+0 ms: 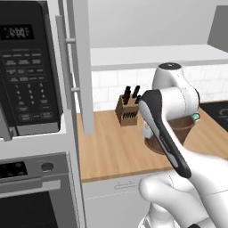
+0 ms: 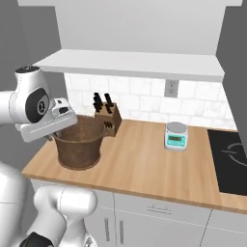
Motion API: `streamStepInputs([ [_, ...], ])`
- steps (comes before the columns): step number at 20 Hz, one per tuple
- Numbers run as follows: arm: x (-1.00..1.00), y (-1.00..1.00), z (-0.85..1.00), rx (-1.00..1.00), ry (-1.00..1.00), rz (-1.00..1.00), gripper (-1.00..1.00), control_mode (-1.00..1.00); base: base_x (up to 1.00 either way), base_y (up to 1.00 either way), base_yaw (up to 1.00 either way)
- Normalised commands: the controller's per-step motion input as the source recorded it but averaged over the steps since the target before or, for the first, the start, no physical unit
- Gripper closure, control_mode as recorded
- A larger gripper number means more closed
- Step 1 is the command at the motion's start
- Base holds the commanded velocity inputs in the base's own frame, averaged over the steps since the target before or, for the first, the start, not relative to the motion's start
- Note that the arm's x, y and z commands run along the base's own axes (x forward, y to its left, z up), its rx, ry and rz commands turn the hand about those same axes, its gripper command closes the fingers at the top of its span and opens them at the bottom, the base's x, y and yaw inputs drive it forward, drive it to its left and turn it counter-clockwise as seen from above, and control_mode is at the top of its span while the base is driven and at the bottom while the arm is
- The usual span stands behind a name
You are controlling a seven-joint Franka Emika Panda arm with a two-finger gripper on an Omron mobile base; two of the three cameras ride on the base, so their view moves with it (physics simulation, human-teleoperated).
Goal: Open the cabinet, pick up the bread from the cabinet and place it in the basket. Then move the basket to the dining counter.
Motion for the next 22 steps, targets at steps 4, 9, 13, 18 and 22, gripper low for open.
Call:
streamStepInputs([
  [4,0.0,0.0,0.0,0.0,0.0,0.0,1.0,1.0,-0.75,0.0,-0.05],
  [9,0.0,0.0,0.0,0.0,0.0,0.0,1.0,1.0,-0.85,0.0,-0.08],
  [13,0.0,0.0,0.0,0.0,0.0,0.0,1.0,1.0,-0.94,-0.11,-0.17],
  [18,0.0,0.0,0.0,0.0,0.0,0.0,1.0,1.0,-0.75,-0.43,-0.49],
  [22,0.0,0.0,0.0,0.0,0.0,0.0,1.0,1.0,-0.05,-0.45,-0.78],
])
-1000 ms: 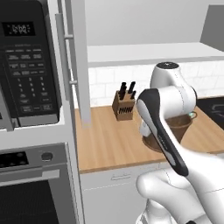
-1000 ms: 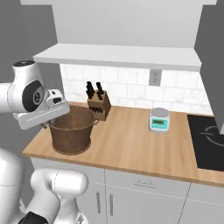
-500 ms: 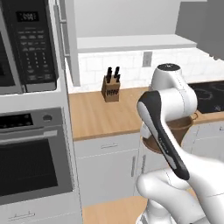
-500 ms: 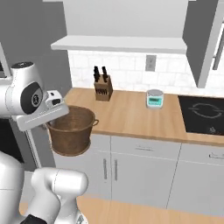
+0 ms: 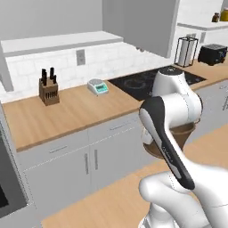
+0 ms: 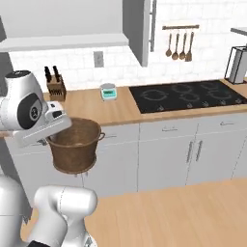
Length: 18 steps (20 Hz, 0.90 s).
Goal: Open the cabinet, pick up the bread from the cabinet and place it in the basket. Then move the basket to the dining counter.
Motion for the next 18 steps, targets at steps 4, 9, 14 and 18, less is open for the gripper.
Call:
streamStepInputs([
  [4,0.0,0.0,0.0,0.0,0.0,0.0,1.0,1.0,0.0,-0.48,-0.8],
  [9,0.0,0.0,0.0,0.0,0.0,0.0,1.0,1.0,0.0,-0.55,-0.79],
  [14,0.0,0.0,0.0,0.0,0.0,0.0,1.0,1.0,0.0,-0.59,-0.78],
  [18,0.0,0.0,0.0,0.0,0.0,0.0,1.0,1.0,0.0,-0.61,-0.77],
])
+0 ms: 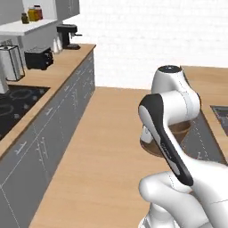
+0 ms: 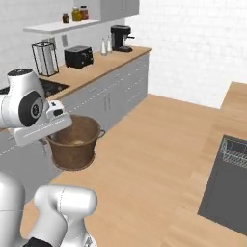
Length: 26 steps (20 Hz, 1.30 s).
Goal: Open the cabinet, pick up the bread from the cabinet and place it in the basket. Then move the basket to the dining counter.
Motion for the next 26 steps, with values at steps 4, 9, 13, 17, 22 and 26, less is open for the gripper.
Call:
streamStepInputs([
  [4,0.0,0.0,0.0,0.0,0.0,0.0,1.0,1.0,0.0,-0.5,-0.79],
  [9,0.0,0.0,0.0,0.0,0.0,0.0,1.0,1.0,-0.06,-0.13,-0.89],
  [13,0.0,0.0,0.0,0.0,0.0,0.0,1.0,1.0,-0.19,0.0,-0.94],
  [17,0.0,0.0,0.0,0.0,0.0,0.0,1.0,1.0,0.0,0.0,-1.0],
  [22,0.0,0.0,0.0,0.0,0.0,0.0,1.0,1.0,0.0,0.0,-0.91],
  [26,0.0,0.0,0.0,0.0,0.0,0.0,1.0,1.0,-0.22,0.0,-0.83],
])
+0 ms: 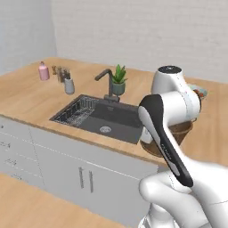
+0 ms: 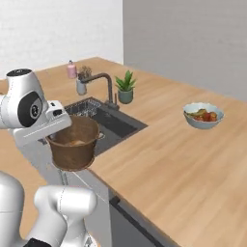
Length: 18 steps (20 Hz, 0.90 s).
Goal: Open the cabinet, pick up the bread from the cabinet and place it in the basket. Then move the basket to the dining counter.
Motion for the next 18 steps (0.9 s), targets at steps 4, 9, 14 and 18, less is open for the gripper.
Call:
streamStepInputs([
  [4,0.0,0.0,0.0,0.0,0.0,0.0,1.0,1.0,-0.1,0.0,-0.79],
  [9,0.0,0.0,0.0,0.0,0.0,0.0,1.0,1.0,0.22,0.0,-0.8],
  [14,0.0,0.0,0.0,0.0,0.0,0.0,1.0,1.0,0.37,0.0,-0.58],
  [18,0.0,0.0,0.0,0.0,0.0,0.0,1.0,1.0,0.39,0.0,-0.17],
])
